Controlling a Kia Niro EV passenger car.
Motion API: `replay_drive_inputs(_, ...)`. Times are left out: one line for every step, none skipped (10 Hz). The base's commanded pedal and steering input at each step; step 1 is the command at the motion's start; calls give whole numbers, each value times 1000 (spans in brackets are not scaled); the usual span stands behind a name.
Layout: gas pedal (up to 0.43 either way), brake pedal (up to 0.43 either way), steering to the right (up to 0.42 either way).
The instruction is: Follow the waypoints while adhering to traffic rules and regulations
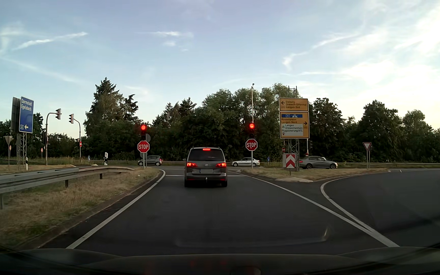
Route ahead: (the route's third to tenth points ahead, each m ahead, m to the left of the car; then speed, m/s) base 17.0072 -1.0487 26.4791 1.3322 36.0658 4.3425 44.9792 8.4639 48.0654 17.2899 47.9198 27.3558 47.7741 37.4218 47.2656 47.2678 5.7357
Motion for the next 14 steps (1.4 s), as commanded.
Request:
replay_drive_inputs(0, 262, -21)
replay_drive_inputs(0, 274, -21)
replay_drive_inputs(0, 280, -20)
replay_drive_inputs(0, 287, -19)
replay_drive_inputs(0, 293, -19)
replay_drive_inputs(0, 293, -21)
replay_drive_inputs(0, 293, -24)
replay_drive_inputs(0, 293, -24)
replay_drive_inputs(0, 293, -24)
replay_drive_inputs(0, 293, -23)
replay_drive_inputs(0, 293, -23)
replay_drive_inputs(0, 293, -23)
replay_drive_inputs(0, 299, -23)
replay_drive_inputs(0, 299, -24)
